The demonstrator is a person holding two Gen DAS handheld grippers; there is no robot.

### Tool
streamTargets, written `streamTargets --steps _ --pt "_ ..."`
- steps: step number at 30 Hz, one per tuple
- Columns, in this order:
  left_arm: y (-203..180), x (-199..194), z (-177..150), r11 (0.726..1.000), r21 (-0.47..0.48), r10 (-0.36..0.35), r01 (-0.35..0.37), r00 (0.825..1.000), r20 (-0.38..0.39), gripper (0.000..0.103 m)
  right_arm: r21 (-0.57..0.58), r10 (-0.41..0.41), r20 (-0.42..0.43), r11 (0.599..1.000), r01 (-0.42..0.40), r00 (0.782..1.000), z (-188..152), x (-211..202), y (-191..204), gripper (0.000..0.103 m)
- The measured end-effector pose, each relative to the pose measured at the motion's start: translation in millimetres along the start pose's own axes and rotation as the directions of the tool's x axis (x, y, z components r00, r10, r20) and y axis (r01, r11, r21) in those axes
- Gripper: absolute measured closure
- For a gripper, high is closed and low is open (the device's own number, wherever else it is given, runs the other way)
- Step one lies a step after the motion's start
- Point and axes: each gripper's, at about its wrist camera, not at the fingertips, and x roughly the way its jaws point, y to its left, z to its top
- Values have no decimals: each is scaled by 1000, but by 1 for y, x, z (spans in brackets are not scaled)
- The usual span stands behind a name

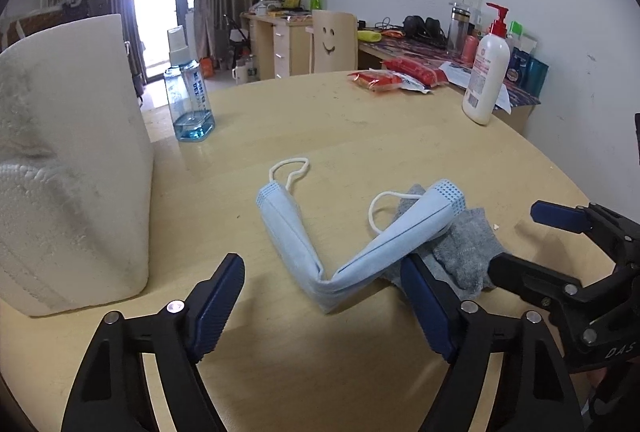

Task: Organize soft objects
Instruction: 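Grasp the blue face mask with the left tool while the right tool grasps the grey socks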

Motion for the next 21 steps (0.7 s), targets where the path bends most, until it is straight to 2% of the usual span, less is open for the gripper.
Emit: streamTargets --steps 4,6,8,10,12,14,17,21 --pt "2 4 3 1000 -11 -17 17 1000 -5 47 -16 6 -12 1000 -6 1000 4 6 4 3" --pt "3 8 2 999 -13 -30 30 999 -30 63 -29 8 -20 1000 -9 1000 6 9 6 6" --pt "5 14 3 999 -25 -36 35 998 -58 73 -40 3 -28 999 -4 1000 7 12 8 7" --pt "8 16 4 998 -45 -49 46 997 -64 77 -45 4 -36 999 -5 999 9 15 9 7" --pt "10 16 4 997 -50 -54 51 997 -64 88 -52 3 -44 999 -5 999 9 17 11 8" --pt "14 14 4 996 -73 -55 51 997 -54 93 -60 -2 -50 998 -1 999 10 19 13 11" --pt "18 10 4 998 -67 -21 18 999 -37 93 -66 -16 -67 998 12 998 11 23 15 16" --pt "15 7 3 998 -51 -28 26 999 -40 93 -91 -32 -84 996 25 996 11 27 23 18"
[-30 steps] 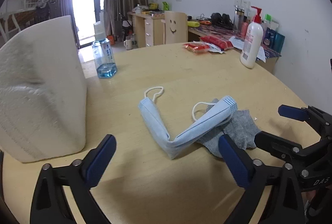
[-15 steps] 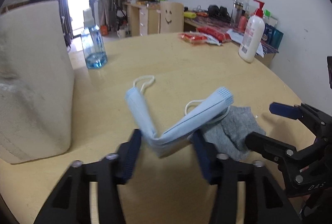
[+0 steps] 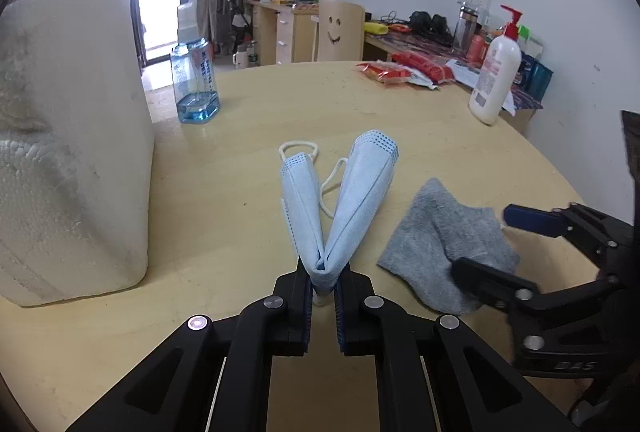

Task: Organize soft objects
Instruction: 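Grasp the blue face mask with the left tool while the right tool grasps the grey socks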

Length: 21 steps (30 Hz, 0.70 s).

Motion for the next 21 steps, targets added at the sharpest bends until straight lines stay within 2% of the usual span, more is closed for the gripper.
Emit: streamTargets --steps 2,6,11,13,15,18,21 --pt "-1 -1 0 1000 8 1 -1 1000 4 93 -8 -11 -12 1000 11 1000 0 3 2 20" --pt "-1 1 -1 1000 7 5 -5 1000 -7 93 -7 -19 -36 1000 19 999 1 9 4 34" --pt "-3 1 -2 1000 23 3 -3 1000 -11 93 -26 -32 -53 999 31 998 2 12 8 35" --pt "-3 1 -3 1000 22 2 -1 1000 -13 93 -35 -35 -55 999 33 998 2 13 9 38" --pt "-3 1 -3 1000 23 3 -3 1000 -11 93 -40 -35 -50 999 33 998 2 12 11 54" --pt "-2 1 -2 1000 21 2 -2 1000 -11 93 -48 -19 -46 999 17 999 2 11 13 69" --pt "-1 0 -2 1000 17 1 -1 1000 2 93 -36 6 -31 999 -7 1000 1 9 12 76"
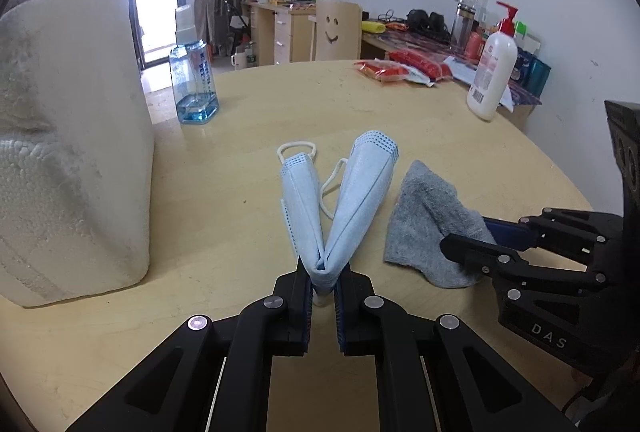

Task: Organize soft objects
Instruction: 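Grasp the blue face mask with the left tool while the right tool grasps the grey socks, then lift the mask and socks with both tools and carry them over the foam box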

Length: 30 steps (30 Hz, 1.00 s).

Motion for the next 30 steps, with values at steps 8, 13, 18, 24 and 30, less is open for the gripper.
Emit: streamTargets --steps 8,13,18,24,30 --pt "-5 -14 1 1000 13 -12 11 999 53 93 39 7 70 999 -10 998 0 -21 -6 77" --pt "-10 -29 1 1000 25 -11 9 996 90 93 49 -13 118 999 7 993 0 -43 -6 77" --pt "-16 -48 1 999 38 3 -8 992 130 93 63 -33 167 998 23 985 -6 -66 -6 77" --pt "-28 -82 -6 998 59 11 -22 984 180 93 71 -54 235 997 38 970 -16 -99 -1 77" --pt "-36 -122 -15 996 74 21 -41 967 253 93 78 -65 316 996 43 947 -27 -135 3 77"
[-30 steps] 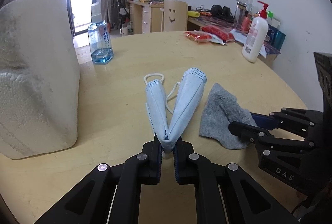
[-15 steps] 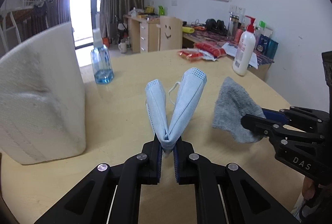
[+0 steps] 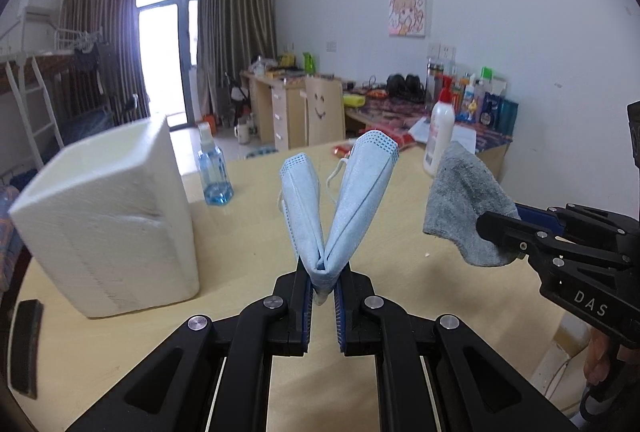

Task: Organize soft objects
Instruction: 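Lift the mask and socks with both tools and carry them over the foam box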

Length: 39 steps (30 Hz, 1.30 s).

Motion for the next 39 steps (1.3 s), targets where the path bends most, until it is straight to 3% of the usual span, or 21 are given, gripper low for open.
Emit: streamTargets --steps 13,25,39 --pt "-10 -76 -8 999 13 46 -49 990 133 93 -18 -18 170 1000 21 985 2 -59 9 77" --pt "2 -106 -20 991 -40 133 -129 978 158 93 -73 33 170 997 -21 985 0 -59 29 77" --pt "73 -143 -48 930 -185 345 -319 929 131 93 -182 223 143 964 -196 964 11 -33 99 77"
